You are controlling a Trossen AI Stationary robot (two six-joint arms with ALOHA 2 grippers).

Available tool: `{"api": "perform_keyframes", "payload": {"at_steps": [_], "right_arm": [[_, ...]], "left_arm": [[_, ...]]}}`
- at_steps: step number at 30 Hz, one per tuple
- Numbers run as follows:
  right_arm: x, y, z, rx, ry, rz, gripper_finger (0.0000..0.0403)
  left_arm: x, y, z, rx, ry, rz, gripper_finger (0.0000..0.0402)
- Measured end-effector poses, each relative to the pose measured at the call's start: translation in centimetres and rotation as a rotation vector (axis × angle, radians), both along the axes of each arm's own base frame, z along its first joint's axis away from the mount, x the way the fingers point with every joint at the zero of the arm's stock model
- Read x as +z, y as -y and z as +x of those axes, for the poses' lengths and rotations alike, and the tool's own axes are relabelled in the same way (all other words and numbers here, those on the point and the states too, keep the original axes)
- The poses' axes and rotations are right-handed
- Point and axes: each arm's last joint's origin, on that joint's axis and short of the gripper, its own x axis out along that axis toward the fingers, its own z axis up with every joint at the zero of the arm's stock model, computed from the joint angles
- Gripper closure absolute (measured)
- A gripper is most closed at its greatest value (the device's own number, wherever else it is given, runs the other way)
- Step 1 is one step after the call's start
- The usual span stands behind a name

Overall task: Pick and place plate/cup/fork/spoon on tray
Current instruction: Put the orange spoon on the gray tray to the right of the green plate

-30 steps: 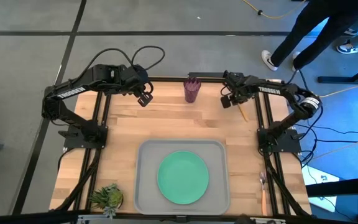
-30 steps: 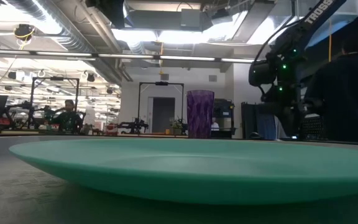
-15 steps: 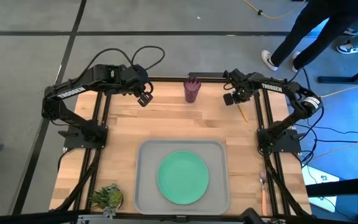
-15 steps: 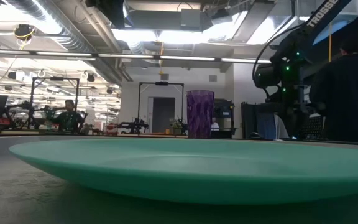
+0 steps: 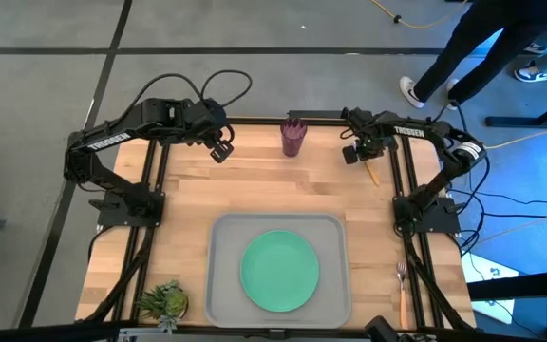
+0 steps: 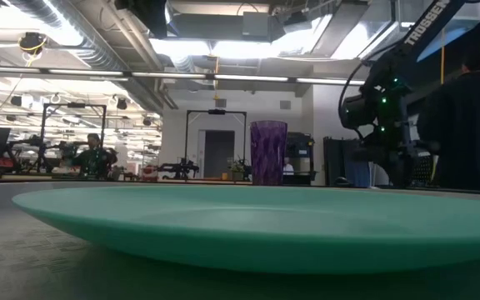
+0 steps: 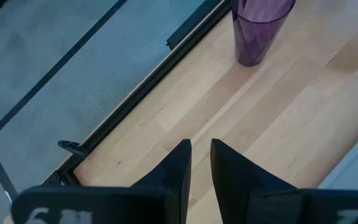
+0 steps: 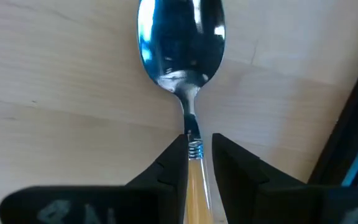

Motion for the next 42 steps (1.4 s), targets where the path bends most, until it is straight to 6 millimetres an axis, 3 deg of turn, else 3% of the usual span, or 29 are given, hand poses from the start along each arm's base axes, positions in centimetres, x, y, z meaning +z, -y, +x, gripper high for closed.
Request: {"api": "perform_keyframes", "payload": {"at_steps": [13,19,25,34,42], "right_arm": [[-1.4,0.2,0.6,0.015,-0.031,0.016,0.0328],[-1.4,0.2,0.6,0.02,-0.03,0.013,0.0375],[-1.4,0.3,0.7,0.042,-0.031,0.007,0.0376],[0.2,-0.3,0.2,0.04,-0.007,-0.01,0.0403],[2.1,-1.4,0.1,0.058,0.027,-0.02,0.0401]], "left_arm": [[0.0,0.0,0.0,0.0,0.0,0.0,0.0348],[0.0,0.0,0.0,0.0,0.0,0.0,0.0348],[0.0,0.0,0.0,0.0,0.0,0.0,0.0348],[0.0,0.0,0.0,0.0,-0.001,0.0,0.0348],[0.0,0.0,0.0,0.0,-0.001,0.0,0.0348]]}}
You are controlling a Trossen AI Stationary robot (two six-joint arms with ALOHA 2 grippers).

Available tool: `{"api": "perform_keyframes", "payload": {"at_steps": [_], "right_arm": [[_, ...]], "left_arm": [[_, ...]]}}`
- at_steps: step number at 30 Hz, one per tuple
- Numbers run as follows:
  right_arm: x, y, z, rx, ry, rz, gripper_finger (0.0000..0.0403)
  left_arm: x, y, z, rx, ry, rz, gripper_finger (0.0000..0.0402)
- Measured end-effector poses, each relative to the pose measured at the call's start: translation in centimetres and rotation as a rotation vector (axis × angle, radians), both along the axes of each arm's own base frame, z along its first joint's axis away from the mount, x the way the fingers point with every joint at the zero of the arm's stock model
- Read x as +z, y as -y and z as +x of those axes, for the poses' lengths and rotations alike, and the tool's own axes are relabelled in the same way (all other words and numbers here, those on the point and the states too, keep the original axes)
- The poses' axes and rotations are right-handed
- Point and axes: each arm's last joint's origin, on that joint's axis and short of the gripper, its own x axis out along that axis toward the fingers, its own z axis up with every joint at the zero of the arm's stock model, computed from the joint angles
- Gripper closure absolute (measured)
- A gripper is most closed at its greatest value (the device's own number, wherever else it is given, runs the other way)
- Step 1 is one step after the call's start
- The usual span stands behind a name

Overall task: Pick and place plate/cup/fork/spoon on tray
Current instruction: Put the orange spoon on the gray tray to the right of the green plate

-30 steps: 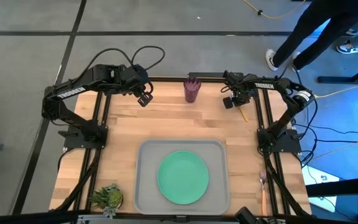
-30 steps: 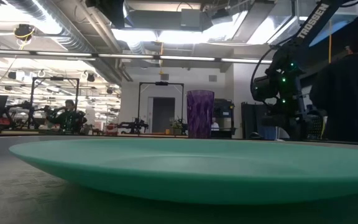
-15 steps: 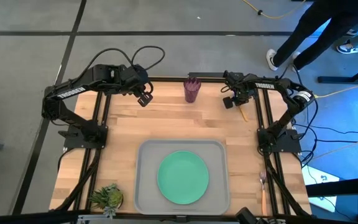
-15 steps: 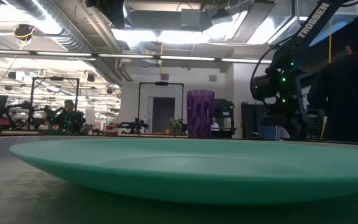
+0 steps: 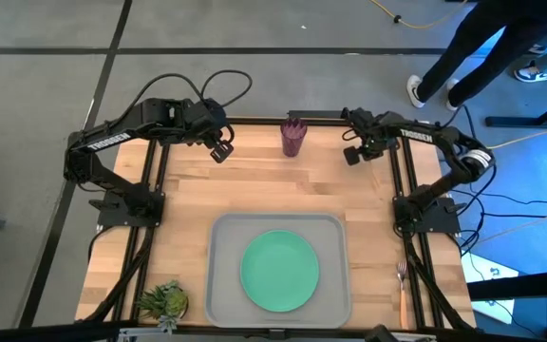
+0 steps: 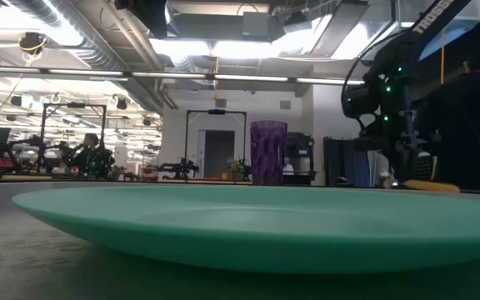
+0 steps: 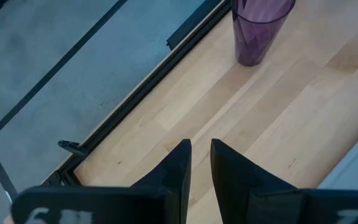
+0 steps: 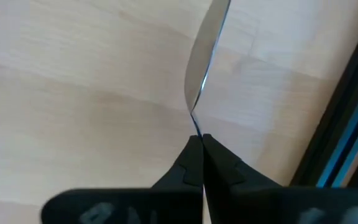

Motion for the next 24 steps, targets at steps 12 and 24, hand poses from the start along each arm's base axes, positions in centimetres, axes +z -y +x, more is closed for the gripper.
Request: {"api": "perform_keyframes", "payload": {"at_steps": [12,24], "right_arm": [[0.3,-3.8,2.9,0.096,0.035,0.068,0.0401],[3.3,-10.0,7.6,0.158,0.048,0.062,0.0402]], "left_arm": [[0.0,0.0,0.0,0.0,0.0,0.0,0.0348],[0.0,0.0,0.0,0.0,0.0,0.0,0.0348]]}}
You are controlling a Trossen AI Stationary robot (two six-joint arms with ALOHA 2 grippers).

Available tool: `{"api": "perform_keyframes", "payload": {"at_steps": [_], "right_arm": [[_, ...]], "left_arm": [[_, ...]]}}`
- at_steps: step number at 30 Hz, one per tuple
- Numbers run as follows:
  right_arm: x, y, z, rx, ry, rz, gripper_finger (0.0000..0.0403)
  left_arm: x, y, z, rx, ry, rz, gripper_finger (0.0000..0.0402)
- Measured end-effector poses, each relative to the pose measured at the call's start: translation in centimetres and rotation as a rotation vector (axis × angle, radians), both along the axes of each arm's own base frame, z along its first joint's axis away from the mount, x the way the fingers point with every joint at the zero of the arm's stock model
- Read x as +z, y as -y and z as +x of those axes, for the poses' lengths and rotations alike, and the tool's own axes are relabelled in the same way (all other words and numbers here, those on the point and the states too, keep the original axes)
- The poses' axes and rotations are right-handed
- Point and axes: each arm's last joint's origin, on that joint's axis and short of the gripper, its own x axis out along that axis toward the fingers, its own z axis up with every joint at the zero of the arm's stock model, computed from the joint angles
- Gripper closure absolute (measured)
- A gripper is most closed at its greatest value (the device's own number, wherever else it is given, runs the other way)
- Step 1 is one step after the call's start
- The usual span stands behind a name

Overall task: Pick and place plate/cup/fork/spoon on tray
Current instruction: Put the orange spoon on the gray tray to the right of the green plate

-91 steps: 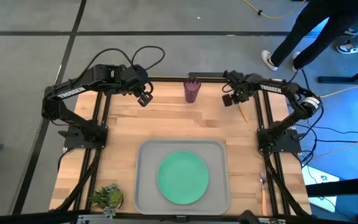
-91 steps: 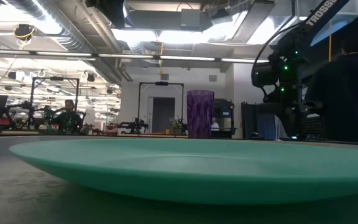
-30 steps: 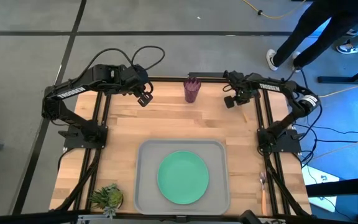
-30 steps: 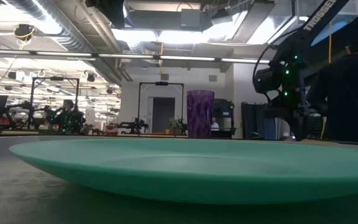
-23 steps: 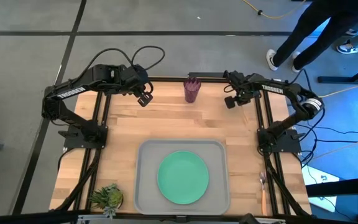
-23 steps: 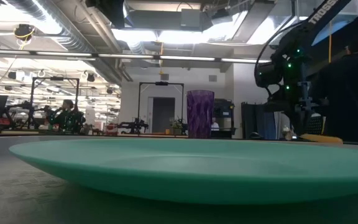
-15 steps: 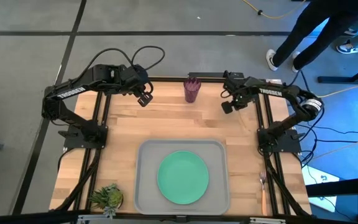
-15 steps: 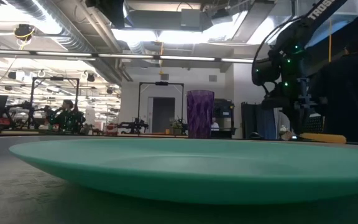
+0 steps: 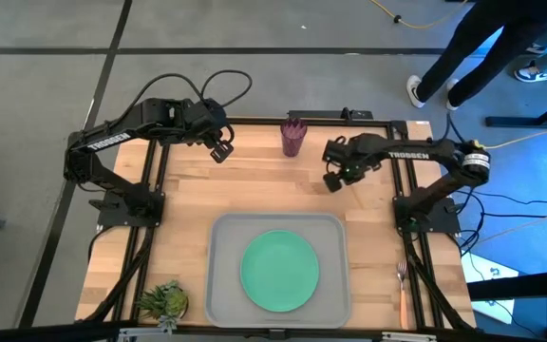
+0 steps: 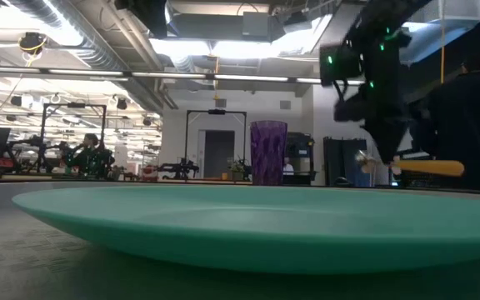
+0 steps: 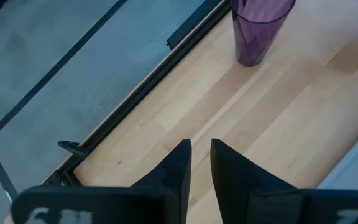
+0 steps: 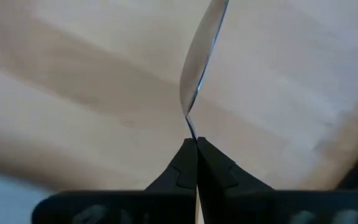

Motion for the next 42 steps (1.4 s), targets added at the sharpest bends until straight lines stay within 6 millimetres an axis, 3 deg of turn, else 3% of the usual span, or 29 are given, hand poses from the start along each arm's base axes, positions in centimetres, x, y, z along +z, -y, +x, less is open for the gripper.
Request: {"api": "perform_keyframes", "payload": {"at_steps": [11,22,28,34,42], "right_arm": [[2.9,-7.0,2.8,-0.044,0.092,-0.009,0.0402],[4.0,-13.7,3.0,-0.024,0.151,0.019,0.0403],[4.1,-17.2,2.6,-0.087,0.207,0.056,0.0403],[3.3,-19.6,3.2,-0.145,0.268,0.072,0.0403],[0.7,-21.5,5.3,-0.209,0.193,0.073,0.0403]], "left_arm": [[0.0,0.0,0.0,-0.048,-0.032,0.019,0.0348],[-0.2,0.7,0.3,-0.277,-0.012,-0.159,0.0348],[-0.2,1.9,0.7,-0.6,-0.014,-0.243,0.0348],[0.3,3.5,1.4,-0.92,0.091,-0.296,0.0348],[0.3,4.5,1.6,-0.993,0.083,-0.276,0.0348]]}}
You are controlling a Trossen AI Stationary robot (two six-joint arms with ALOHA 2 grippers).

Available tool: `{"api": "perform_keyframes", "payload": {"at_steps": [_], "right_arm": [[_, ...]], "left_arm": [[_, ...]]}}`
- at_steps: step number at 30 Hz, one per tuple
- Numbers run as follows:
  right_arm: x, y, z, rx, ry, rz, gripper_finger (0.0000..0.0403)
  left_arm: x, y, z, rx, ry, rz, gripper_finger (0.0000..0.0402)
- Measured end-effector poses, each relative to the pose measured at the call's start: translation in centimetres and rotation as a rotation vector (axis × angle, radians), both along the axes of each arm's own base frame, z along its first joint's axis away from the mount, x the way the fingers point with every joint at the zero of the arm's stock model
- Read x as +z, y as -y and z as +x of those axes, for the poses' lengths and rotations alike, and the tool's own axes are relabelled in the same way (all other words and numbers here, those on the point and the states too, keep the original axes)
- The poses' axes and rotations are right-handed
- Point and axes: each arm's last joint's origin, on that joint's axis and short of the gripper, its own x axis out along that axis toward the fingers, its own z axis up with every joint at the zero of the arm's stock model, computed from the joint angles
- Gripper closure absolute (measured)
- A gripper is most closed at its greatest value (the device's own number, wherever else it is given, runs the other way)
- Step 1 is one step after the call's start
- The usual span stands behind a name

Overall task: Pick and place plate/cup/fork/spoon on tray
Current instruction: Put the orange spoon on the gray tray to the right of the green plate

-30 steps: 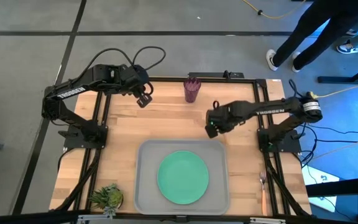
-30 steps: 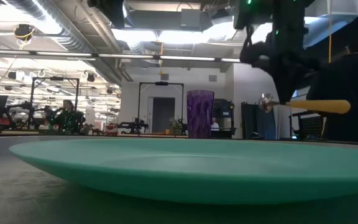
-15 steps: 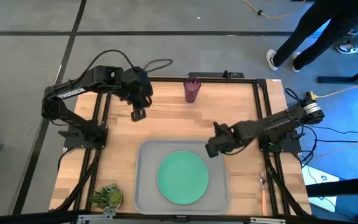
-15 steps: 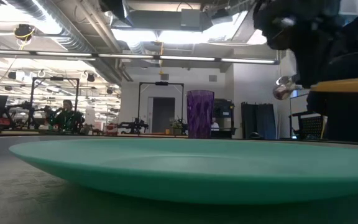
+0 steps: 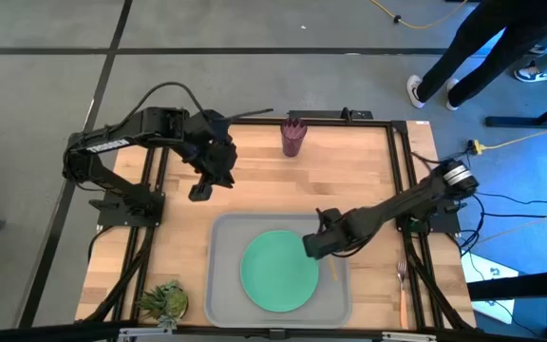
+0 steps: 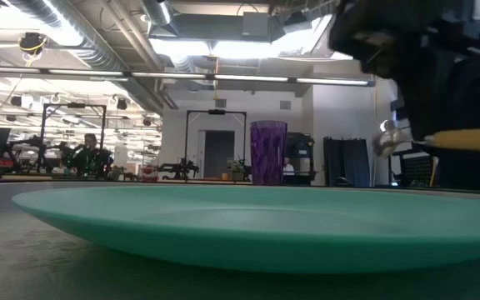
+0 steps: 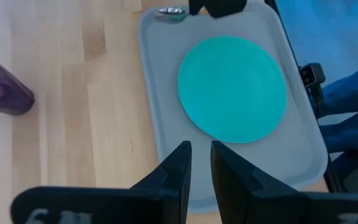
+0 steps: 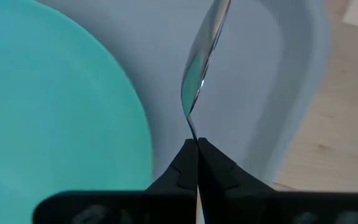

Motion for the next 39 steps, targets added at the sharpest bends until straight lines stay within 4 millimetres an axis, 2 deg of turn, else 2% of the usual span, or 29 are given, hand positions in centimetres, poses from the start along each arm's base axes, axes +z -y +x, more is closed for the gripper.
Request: {"api": "perform_keyframes", "payload": {"at_steps": [5,10,15,23,30,39], "right_arm": [[-1.1,-0.9,2.0,0.0,-0.048,-0.009,0.0403],[-2.1,-1.7,3.2,-0.017,-0.182,0.001,0.0403],[-2.5,-2.7,4.5,-0.038,-0.236,-0.01,0.0403],[-3.0,-3.8,5.0,-0.058,-0.371,-0.072,0.0403],[-5.7,-4.6,5.6,-0.079,-0.413,-0.082,0.0403],[-5.9,-4.7,5.8,-0.078,-0.4,-0.072,0.0401]], "left_arm": [[0.0,0.0,0.0,-0.002,0.0,0.001,0.0348],[0.0,0.0,0.0,-0.037,0.008,0.029,0.0348],[0.0,0.0,0.0,-0.039,0.009,0.031,0.0348],[0.0,0.0,0.0,-0.076,0.018,0.058,0.0348],[-0.1,0.0,-0.1,-0.081,0.014,0.059,0.0348],[-0.1,0.0,-0.1,-0.082,0.013,0.058,0.0348]]}}
